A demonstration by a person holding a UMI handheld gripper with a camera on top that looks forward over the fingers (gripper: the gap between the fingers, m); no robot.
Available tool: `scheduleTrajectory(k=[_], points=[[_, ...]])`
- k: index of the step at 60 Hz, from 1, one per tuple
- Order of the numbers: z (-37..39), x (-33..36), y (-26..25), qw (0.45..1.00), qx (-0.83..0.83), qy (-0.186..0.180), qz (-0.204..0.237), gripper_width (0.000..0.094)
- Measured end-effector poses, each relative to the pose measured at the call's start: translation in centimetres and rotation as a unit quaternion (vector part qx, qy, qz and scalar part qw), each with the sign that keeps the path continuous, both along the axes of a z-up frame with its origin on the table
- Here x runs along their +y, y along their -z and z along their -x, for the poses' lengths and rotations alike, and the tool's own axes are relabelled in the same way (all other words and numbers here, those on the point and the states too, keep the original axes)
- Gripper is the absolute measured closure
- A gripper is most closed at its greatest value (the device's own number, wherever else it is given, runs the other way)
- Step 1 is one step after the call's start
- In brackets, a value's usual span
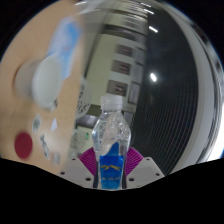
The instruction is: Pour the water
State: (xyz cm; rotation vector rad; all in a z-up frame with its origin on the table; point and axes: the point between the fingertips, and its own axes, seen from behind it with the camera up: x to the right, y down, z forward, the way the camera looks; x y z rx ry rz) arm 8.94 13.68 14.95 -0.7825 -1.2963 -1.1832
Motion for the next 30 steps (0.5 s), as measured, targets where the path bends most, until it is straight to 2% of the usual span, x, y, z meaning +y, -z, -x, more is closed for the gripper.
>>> scheduleTrajectory(k=[4,8,16,19,22,30], points=[[-2.6,-0.6,0.6,0.983,0.171,-0.021,0.067,0.0625],[-5.3,-1.3,1.6,0.938,0.324,-0.038,0.119,0.0625],[-7.6,-2.6,7.7,0.784,0.564,-0.077,0.245,0.0623],[-7.9,-2.9,10.9,0.729,0.617,-0.077,0.287,0.0623],[-8.1,-3.1,13.8,0.695,0.644,-0.075,0.312,0.0623],[-9.3,-4.6,18.0,0.649,0.677,-0.082,0.337,0.0622]])
